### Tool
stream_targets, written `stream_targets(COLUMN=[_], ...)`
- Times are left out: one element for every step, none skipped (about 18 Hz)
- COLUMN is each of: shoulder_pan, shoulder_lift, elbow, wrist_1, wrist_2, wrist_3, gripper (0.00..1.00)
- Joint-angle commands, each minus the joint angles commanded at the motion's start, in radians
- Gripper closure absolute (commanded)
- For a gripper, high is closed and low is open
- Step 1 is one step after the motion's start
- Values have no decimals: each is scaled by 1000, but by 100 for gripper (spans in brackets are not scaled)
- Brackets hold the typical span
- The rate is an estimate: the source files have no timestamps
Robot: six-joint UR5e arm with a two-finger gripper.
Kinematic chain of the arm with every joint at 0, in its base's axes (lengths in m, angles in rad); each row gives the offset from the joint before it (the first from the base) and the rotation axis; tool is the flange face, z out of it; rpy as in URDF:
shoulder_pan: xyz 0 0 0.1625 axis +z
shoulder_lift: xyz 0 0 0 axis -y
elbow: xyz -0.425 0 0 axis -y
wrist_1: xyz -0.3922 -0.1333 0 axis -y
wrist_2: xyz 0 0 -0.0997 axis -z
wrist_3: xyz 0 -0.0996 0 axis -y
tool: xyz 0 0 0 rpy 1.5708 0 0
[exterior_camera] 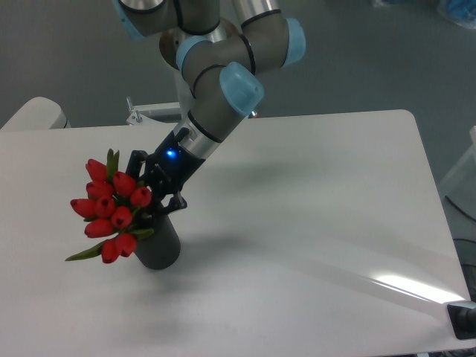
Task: Pick up the flowers from the vase
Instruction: 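Lift the gripped tulips upward, drawing the stems out of the vase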
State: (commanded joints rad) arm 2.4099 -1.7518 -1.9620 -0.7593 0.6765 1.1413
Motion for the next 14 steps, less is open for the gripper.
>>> stream_targets(shoulder_pan=[0, 2, 2, 3, 6, 9, 11, 14, 18, 20, 23, 28, 32, 37], shoulder_lift=[0, 2, 2, 2, 3, 5, 5, 6, 8, 9, 15, 20, 23, 26], elbow=[0, 0, 2, 2, 2, 0, 0, 0, 0, 0, -2, -3, -2, 0], wrist_1=[0, 0, 0, 0, 0, 0, 0, 0, 0, 0, 0, 0, 0, 0], wrist_2=[0, 0, 0, 0, 0, -2, -2, -2, -3, -3, -3, -5, -9, -12], wrist_3=[0, 0, 0, 0, 0, 0, -2, 0, 0, -2, 0, 0, 0, 0], gripper=[67, 67, 67, 67, 67, 67, 67, 67, 67, 67, 67, 67, 67, 67])
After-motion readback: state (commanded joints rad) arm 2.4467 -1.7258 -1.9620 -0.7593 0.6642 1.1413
